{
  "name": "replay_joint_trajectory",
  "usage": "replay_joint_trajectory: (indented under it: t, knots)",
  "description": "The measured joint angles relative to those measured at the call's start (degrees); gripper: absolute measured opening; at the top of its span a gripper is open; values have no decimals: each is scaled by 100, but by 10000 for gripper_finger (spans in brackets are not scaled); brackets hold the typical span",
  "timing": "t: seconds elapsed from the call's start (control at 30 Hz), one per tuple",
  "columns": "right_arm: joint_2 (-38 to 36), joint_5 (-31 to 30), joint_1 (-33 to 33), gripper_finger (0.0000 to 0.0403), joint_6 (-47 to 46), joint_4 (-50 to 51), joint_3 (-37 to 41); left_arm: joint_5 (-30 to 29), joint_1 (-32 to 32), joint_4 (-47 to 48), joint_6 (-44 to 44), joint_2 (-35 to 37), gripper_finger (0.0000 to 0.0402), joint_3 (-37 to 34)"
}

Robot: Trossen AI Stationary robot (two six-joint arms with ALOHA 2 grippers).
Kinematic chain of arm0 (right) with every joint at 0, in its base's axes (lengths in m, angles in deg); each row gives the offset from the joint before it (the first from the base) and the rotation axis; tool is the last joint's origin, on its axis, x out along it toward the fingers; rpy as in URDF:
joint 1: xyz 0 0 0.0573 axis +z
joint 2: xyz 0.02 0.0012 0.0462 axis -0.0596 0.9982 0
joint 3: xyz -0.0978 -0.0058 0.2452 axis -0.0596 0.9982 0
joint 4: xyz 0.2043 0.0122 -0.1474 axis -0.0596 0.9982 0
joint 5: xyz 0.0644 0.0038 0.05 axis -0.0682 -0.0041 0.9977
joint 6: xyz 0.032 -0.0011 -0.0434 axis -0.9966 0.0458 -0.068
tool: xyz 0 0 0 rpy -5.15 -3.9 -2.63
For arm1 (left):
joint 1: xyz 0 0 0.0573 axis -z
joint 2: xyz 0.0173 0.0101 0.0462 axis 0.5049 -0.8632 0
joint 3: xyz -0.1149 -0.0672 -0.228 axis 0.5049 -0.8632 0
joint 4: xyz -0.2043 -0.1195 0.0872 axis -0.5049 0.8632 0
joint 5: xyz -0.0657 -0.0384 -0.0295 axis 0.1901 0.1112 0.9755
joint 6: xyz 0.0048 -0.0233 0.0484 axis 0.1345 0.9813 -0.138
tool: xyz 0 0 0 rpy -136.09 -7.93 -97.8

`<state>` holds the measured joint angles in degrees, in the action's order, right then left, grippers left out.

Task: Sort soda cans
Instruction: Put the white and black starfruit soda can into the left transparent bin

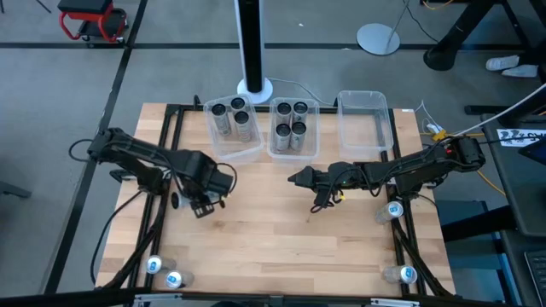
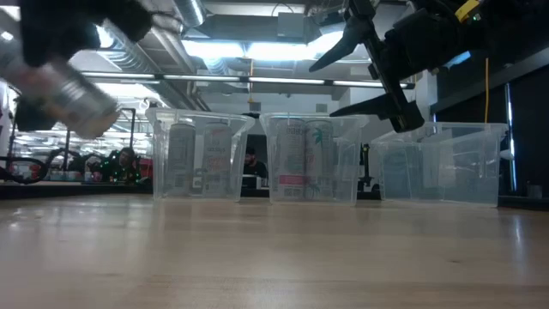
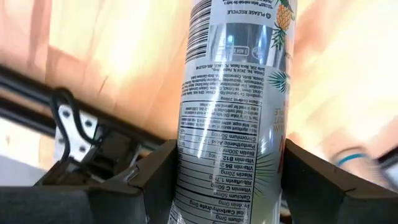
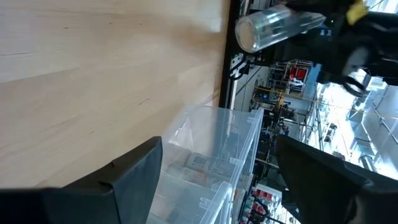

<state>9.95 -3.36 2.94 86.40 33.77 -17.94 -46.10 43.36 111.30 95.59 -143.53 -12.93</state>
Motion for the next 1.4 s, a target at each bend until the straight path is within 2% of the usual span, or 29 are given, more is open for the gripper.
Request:
replay_joint_trajectory:
  t: [0.17,0.43,0.53,0.7,0.8,1.1,1.27,1.4]
  knots:
    - [2,0,2,312,-4,-29,0,-133,-26,-96,-20,0,227,400]
    - [2,0,2,312,-7,-38,0,-301,9,-212,-136,0,227,636]
    - [3,63,2,312,-59,-89,-7,-299,-4,-777,-303,0,227,642]
    - [90,611,2,312,-474,-110,-9,-299,-4,-1795,-546,0,227,644]
    - [131,946,2,312,-647,-157,-9,-299,-2,-2075,-554,0,227,644]
    - [750,1054,9,312,-1028,-1581,-7,-451,79,-3113,-1190,-125,227,644]
    - [1074,1070,9,312,-946,-2647,-58,-927,86,-3503,-1603,-136,227,644]
    - [1242,1243,9,312,-921,-2723,-269,-961,75,-3794,-1817,-138,227,644]
